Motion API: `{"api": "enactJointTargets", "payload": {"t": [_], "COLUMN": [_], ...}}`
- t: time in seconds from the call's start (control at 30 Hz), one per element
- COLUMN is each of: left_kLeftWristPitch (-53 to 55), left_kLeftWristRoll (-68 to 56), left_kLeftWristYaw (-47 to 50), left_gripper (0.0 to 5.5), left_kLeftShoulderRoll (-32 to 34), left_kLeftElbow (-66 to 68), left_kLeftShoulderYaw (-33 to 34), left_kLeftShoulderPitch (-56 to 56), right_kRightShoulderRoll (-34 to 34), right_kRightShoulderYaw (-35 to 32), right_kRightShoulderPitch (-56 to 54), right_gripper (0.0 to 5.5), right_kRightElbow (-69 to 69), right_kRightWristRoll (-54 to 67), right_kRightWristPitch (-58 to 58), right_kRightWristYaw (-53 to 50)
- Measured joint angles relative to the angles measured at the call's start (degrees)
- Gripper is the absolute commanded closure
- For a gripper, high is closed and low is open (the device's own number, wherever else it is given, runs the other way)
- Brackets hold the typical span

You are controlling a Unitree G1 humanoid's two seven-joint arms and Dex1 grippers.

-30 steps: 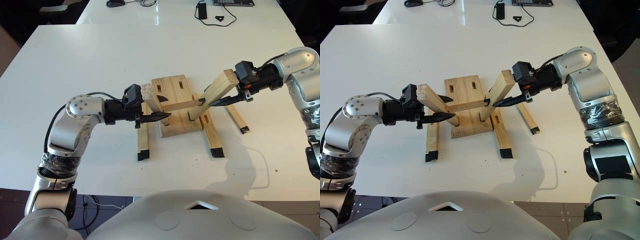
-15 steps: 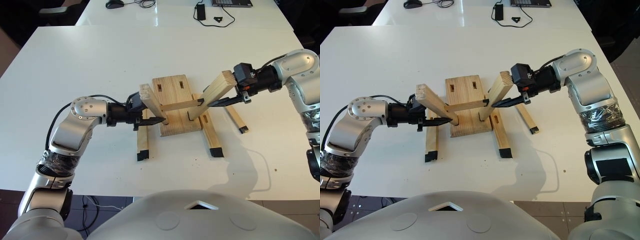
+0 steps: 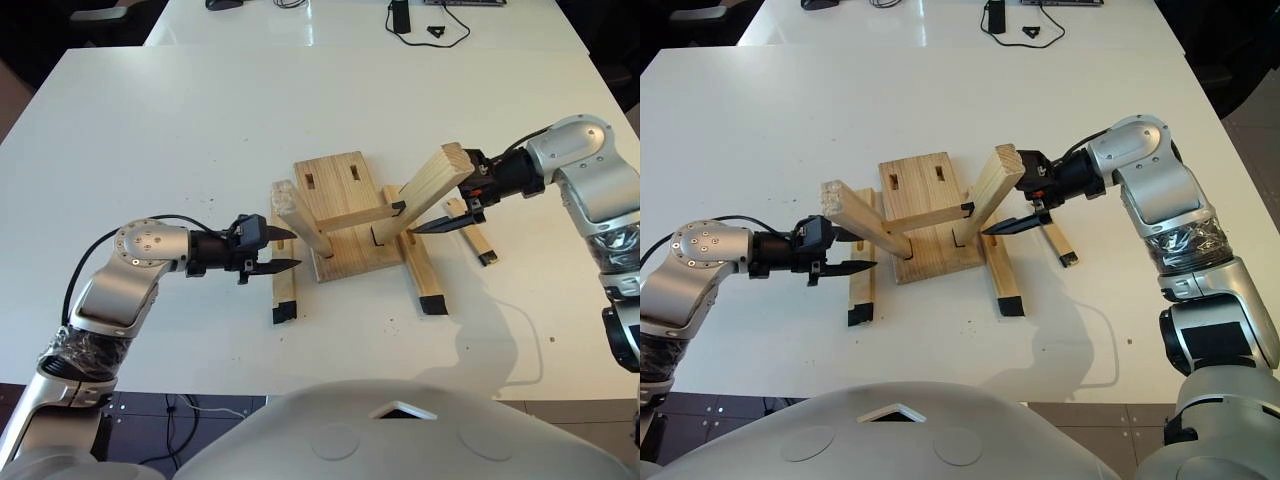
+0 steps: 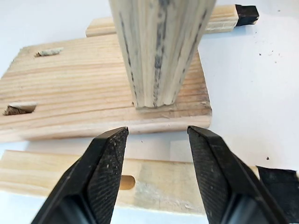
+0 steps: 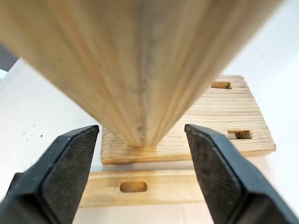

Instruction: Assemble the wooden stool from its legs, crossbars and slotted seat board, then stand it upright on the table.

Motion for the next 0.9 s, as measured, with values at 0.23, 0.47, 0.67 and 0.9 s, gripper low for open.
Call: {"api": "enactJointTargets", "payload": {"t": [0.23, 0.47, 0.67, 0.9], "left_kLeftWristPitch": [-2.9, -5.5, -10.3, -12.5], "left_kLeftWristRoll": [3.3, 2.7, 2.3, 1.9], "left_kLeftWristYaw": [2.4, 2.3, 2.6, 3.2], "left_gripper": [3.14, 3.14, 3.14, 3.14], "left_kLeftShoulderRoll": [-1.9, -2.1, -1.7, -0.9], "left_kLeftElbow": [4.8, 8.5, 15.6, 19.2], "left_kLeftShoulderYaw": [-1.4, -1.1, 0.2, 2.2], "left_kLeftShoulderPitch": [2.0, 1.6, 0.8, 1.0], "right_kRightShoulderRoll": [4.7, 9.8, 7.3, 2.8], "right_kRightShoulderYaw": [0.7, 0.9, 0.5, -2.7], "right_kRightShoulderPitch": [3.7, 7.2, 6.2, 3.9], "right_gripper": [2.11, 2.11, 2.11, 2.11], "right_kRightElbow": [7.9, 15.7, 21.9, 34.6], "right_kRightWristRoll": [-5.2, -8.8, -12.4, -13.0], "right_kRightWristPitch": [-4.4, -9.2, -18.7, -25.4], "right_kRightWristYaw": [-3.2, -7.4, -7.9, -10.3]}}
